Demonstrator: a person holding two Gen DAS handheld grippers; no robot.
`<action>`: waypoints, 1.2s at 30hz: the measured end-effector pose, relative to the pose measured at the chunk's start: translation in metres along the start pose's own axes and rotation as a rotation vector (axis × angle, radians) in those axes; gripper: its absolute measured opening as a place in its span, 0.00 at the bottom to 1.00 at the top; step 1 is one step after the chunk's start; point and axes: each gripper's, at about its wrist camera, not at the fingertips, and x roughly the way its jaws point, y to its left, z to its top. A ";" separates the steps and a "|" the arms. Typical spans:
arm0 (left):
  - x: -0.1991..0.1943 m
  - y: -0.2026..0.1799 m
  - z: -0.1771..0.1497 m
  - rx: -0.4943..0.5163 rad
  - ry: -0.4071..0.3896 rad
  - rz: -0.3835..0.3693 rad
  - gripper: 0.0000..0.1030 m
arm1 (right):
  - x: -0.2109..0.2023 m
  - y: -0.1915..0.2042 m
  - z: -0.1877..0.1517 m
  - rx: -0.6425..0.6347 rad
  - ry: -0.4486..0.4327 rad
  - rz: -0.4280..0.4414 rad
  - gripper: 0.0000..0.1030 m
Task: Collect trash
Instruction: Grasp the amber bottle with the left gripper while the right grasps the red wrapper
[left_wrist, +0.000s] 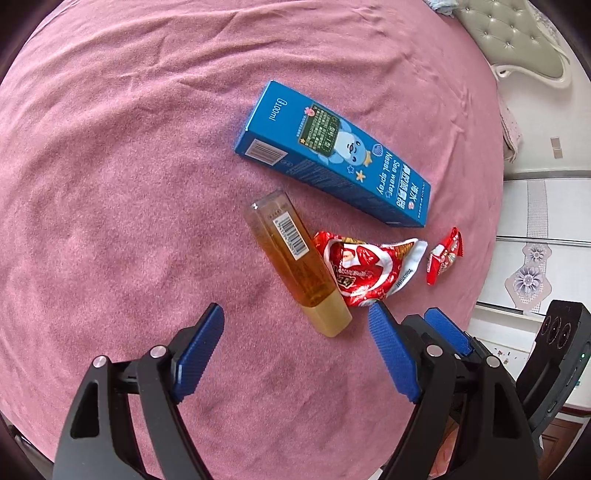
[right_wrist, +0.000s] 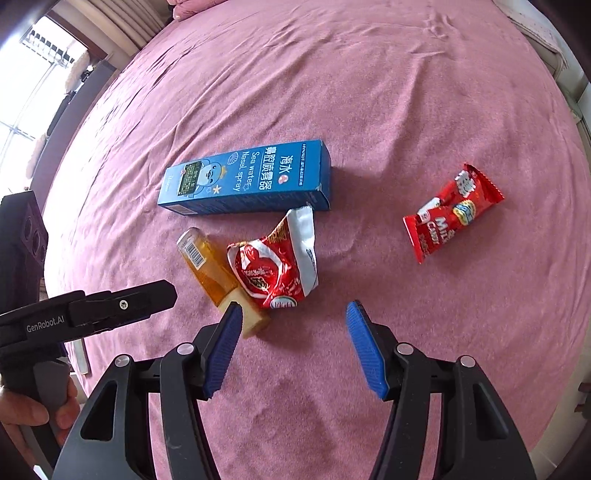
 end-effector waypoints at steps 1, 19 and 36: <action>0.003 0.002 0.004 -0.010 0.002 -0.002 0.78 | 0.004 0.000 0.003 -0.005 0.000 0.000 0.57; 0.036 0.008 0.032 -0.079 0.037 0.001 0.78 | 0.045 -0.002 0.020 -0.056 0.011 0.075 0.28; 0.069 -0.022 0.032 -0.104 0.042 0.114 0.77 | 0.008 -0.067 -0.038 0.149 0.002 0.043 0.25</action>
